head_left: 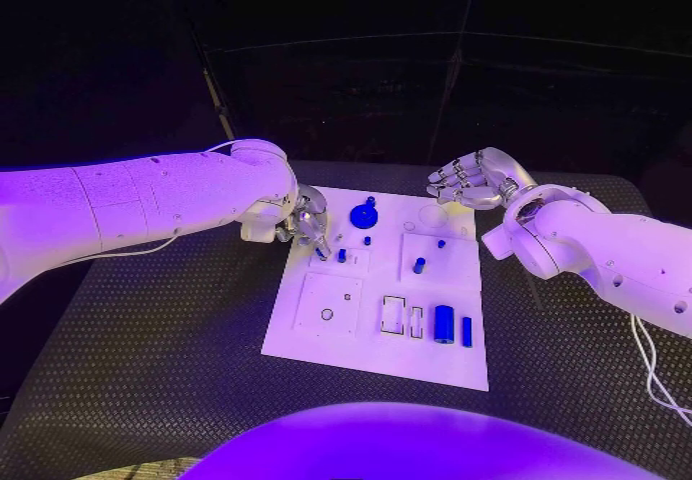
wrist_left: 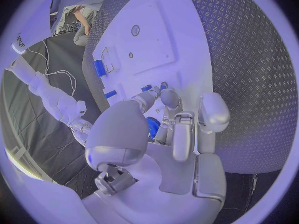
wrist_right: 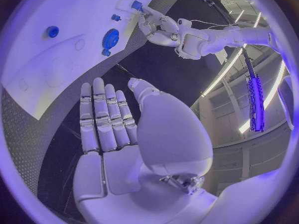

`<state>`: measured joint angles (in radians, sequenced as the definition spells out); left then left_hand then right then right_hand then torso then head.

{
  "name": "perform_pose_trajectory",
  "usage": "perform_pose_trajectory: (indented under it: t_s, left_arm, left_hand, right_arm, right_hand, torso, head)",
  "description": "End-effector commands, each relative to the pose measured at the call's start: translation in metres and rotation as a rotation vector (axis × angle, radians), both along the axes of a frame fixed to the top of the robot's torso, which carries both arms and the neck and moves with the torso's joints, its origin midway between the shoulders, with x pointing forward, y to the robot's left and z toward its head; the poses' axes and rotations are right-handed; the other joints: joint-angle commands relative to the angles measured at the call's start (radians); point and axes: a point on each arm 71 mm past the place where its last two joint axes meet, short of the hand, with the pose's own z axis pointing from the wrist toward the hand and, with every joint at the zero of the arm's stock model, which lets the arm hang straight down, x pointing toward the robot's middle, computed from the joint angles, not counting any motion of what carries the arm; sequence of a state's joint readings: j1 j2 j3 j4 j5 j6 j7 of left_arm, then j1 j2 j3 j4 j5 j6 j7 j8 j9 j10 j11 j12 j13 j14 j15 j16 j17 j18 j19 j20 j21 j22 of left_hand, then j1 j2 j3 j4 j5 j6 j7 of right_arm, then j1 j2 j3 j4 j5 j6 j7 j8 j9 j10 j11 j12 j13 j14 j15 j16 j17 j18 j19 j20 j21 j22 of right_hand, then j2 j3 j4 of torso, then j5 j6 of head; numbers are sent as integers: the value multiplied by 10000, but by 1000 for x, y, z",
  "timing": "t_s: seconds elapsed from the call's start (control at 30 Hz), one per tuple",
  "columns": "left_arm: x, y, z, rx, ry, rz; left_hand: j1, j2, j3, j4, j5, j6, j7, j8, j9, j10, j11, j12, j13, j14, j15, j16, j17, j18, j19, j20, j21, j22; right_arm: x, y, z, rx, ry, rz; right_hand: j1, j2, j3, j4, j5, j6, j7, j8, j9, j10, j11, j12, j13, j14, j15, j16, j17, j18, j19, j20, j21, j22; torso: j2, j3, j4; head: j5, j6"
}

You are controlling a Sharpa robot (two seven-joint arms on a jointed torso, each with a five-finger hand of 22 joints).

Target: Assemble the parts on the task board

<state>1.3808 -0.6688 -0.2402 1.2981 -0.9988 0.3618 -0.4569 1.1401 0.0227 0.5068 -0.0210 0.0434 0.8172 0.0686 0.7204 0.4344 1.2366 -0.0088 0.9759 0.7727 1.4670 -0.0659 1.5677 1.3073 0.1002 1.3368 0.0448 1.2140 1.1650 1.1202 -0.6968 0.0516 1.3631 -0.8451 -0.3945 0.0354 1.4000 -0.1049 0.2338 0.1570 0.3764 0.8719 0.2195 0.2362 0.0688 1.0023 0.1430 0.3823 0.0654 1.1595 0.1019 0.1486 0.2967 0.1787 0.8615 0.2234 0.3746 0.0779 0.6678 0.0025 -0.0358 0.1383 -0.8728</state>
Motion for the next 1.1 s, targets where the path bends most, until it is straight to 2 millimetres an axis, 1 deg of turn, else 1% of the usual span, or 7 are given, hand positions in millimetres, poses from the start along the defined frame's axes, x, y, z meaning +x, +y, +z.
perform_pose_trajectory:
  t_s: [0.03, 0.4, 0.53, 0.73, 1.1]
  left_arm:
    - [-1, 0, 0, 358, 161, -174]
    - [1, -1, 0, 419, 133, -143]
    - [1, -3, 0, 433, 148, -170]
    - [1, -4, -1, 457, 168, -195]
    - [-1, -8, -2, 487, 273, -331]
  left_hand:
    - [-57, 60, 752, -708, 34, 68, -23, 60, 8, 72, 6, 53, -8, 1038, 12, 31, 2635, -20, 66, 5, 36, -3]
    - [-52, 53, 754, -717, 34, 66, -27, 62, 10, 71, 3, 46, -19, 1038, 12, 31, 2635, -18, 60, 5, 26, -14]
    - [-52, 53, 754, -717, 34, 66, -27, 62, 10, 71, 3, 46, -19, 1038, 12, 31, 2635, -18, 60, 5, 26, -14]
    - [-45, 47, 759, -728, 34, 64, -31, 64, 12, 72, -1, 45, -21, 1038, 11, 31, 2635, -17, 59, 5, 24, -16]
    - [-44, 46, 760, -729, 34, 63, -32, 64, 12, 73, -1, 45, -22, 1038, 11, 31, 2635, -17, 59, 5, 23, -16]
  right_arm:
    - [0, 2, 1, 54, -40, 102]
    - [0, 2, 1, 57, -42, 106]
    - [0, 2, 1, 56, -42, 106]
    - [0, 2, 1, 58, -42, 112]
    - [0, 2, 1, 60, -41, 121]
  right_hand:
    - [-25, 38, 46, -11, 35, -34, 1, -42, 8, 1, 77, -43, -16, 49, 8, -59, -12, 47, 79, 11, -69, -13]
    - [-25, 38, 46, -11, 35, -34, 1, -42, 8, 1, 77, -43, -16, 49, 8, -59, -12, 47, 79, 11, -69, -13]
    - [-25, 38, 46, -11, 35, -34, 1, -42, 8, 1, 77, -43, -16, 49, 8, -59, -12, 47, 79, 11, -69, -13]
    - [-25, 38, 46, -11, 35, -34, 1, -42, 8, 1, 77, -43, -16, 49, 8, -59, -12, 47, 79, 11, -69, -13]
    - [-25, 38, 46, -11, 35, -34, 1, -42, 8, 1, 77, -43, -16, 49, 8, -59, -12, 47, 79, 11, -69, -13]
  torso:
    - [0, -6, 8]
    - [2, -2, 7]
    - [6, -7, 9]
    - [-1, 0, 7]
    - [3, -4, 10]
  head:
    - [18, 2]
    - [25, 2]
    - [21, 2]
    - [19, 2]
    - [9, 2]
